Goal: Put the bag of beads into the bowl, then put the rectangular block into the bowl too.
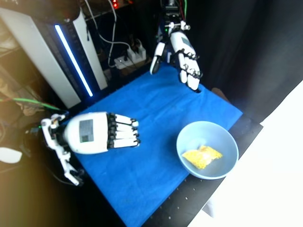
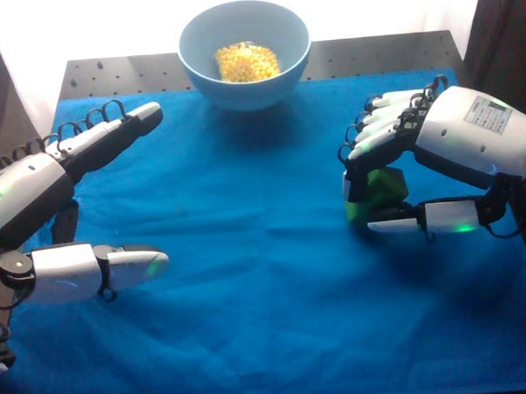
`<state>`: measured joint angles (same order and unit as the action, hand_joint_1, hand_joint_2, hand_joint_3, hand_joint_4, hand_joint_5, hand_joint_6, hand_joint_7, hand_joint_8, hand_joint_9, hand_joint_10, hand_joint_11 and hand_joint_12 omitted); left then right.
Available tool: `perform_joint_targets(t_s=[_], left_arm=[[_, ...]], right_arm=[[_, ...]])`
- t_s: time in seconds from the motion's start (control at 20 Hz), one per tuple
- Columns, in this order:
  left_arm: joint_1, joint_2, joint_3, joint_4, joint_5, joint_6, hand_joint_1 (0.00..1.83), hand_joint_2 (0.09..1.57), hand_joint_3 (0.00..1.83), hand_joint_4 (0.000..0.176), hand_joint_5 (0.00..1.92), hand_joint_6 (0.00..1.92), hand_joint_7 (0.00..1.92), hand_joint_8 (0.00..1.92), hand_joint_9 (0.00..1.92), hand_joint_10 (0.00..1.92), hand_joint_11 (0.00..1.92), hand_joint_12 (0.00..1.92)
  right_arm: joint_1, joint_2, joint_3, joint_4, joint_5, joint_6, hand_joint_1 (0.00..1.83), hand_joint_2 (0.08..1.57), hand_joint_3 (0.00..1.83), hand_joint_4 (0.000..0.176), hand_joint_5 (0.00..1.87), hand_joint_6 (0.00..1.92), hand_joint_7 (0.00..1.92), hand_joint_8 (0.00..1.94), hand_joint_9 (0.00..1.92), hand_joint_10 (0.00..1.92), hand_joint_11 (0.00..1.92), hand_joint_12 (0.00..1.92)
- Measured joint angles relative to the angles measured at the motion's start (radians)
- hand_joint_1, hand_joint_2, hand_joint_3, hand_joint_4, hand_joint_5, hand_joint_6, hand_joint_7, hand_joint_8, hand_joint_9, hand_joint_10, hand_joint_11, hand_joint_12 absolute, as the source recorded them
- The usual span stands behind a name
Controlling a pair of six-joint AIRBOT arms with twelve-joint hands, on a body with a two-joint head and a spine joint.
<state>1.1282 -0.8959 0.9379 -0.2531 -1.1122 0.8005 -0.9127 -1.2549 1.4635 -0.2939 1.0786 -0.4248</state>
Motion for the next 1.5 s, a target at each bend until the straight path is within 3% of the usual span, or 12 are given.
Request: perform_joint_targets(t_s=[0.05,0.1,0.6,0.65,0.85,0.95,1.0,1.1,1.25,1.35,1.4,1.5], left_arm=[[0.001,0.0,0.0,-0.001,0.0,-0.001,0.81,0.99,0.0,0.128,0.05,0.0,0.12,0.0,0.17,0.01,0.0,0.47],[0.006,0.0,0.0,0.0,-0.005,-0.002,0.81,0.99,0.0,0.13,0.05,0.01,0.12,0.0,0.16,0.01,0.0,0.47],[0.024,-0.019,0.0,-0.007,-0.015,-0.012,0.81,0.99,0.0,0.131,0.05,0.0,0.12,0.0,0.16,0.01,0.0,0.46],[0.024,-0.019,0.0,-0.006,-0.015,-0.012,0.79,1.0,0.0,0.143,0.07,0.01,0.13,0.01,0.16,0.0,0.0,0.46],[0.024,-0.029,0.0,-0.02,-0.016,-0.012,0.75,1.0,0.0,0.15,0.1,0.01,0.15,0.0,0.17,0.0,0.0,0.56],[0.024,-0.037,0.0,-0.002,-0.016,-0.013,0.75,1.0,0.0,0.155,0.1,0.0,0.14,0.0,0.17,0.0,0.0,0.53],[0.024,-0.037,0.002,0.0,-0.015,-0.015,0.76,1.0,0.0,0.161,0.1,0.0,0.14,0.0,0.16,0.0,0.0,0.53],[0.021,-0.048,0.017,-0.011,-0.023,-0.025,0.74,1.0,0.0,0.152,0.1,0.0,0.15,0.0,0.17,0.0,0.0,0.56],[-0.001,-0.065,0.039,-0.008,-0.029,-0.032,0.75,1.01,0.0,0.155,0.1,0.0,0.13,0.0,0.15,0.0,0.0,0.43],[-0.011,-0.075,0.053,0.012,-0.03,-0.039,0.77,1.0,0.0,0.157,0.1,0.0,0.12,0.0,0.13,0.0,0.0,0.37],[-0.018,-0.083,0.059,0.019,-0.028,-0.039,0.77,1.0,0.0,0.148,0.1,0.0,0.12,0.0,0.13,0.0,0.0,0.37],[-0.025,-0.085,0.06,0.021,-0.022,-0.039,0.76,1.0,0.0,0.137,0.1,0.0,0.13,0.0,0.13,0.0,0.0,0.42]], right_arm=[[0.0,0.0,0.0,-0.001,0.0,0.0,1.21,1.05,0.0,0.0,1.18,0.57,0.84,1.59,0.76,1.78,0.71,1.89],[0.0,0.0,0.0,-0.001,0.0,0.0,1.19,1.03,0.0,0.0,1.19,0.59,0.86,1.63,0.79,1.87,0.76,1.91],[0.185,0.017,0.035,-0.033,0.018,-0.001,1.19,1.03,0.0,0.0,1.2,0.59,0.87,1.64,0.79,1.9,0.78,1.92],[0.227,0.016,0.064,-0.033,0.032,0.002,1.25,1.09,0.01,0.0,1.17,0.42,0.92,1.39,0.85,1.55,0.78,1.8],[0.37,-0.06,0.213,-0.015,-0.035,-0.002,1.19,1.04,0.0,0.0,1.16,0.67,1.22,0.9,1.21,1.58,1.13,1.86],[0.422,-0.14,0.301,-0.019,-0.092,-0.002,1.28,1.01,0.0,0.0,1.16,0.57,1.31,0.57,1.2,1.03,1.02,1.42],[0.437,-0.175,0.334,-0.035,-0.13,-0.001,1.29,1.02,0.0,0.0,1.23,0.35,1.24,0.77,1.17,1.3,1.03,1.65],[0.468,-0.257,0.408,-0.068,-0.204,-0.001,1.29,1.01,0.0,0.0,1.18,0.51,1.32,0.55,1.19,1.27,1.11,1.58],[0.513,-0.339,0.492,-0.099,-0.257,0.001,1.3,1.02,0.0,0.0,1.24,0.28,1.25,0.8,1.28,1.29,1.22,1.61],[0.523,-0.373,0.53,-0.103,-0.283,0.002,1.3,1.03,0.0,0.0,1.27,0.2,1.21,0.87,1.25,1.26,1.16,1.6],[0.523,-0.381,0.54,-0.111,-0.301,0.002,1.09,0.97,0.0,0.0,0.91,0.04,1.11,0.37,1.04,0.63,0.57,1.29],[0.521,-0.381,0.542,-0.127,-0.335,0.0,0.91,0.85,0.0,0.153,0.31,0.0,0.47,0.02,0.51,0.06,0.26,0.8]])
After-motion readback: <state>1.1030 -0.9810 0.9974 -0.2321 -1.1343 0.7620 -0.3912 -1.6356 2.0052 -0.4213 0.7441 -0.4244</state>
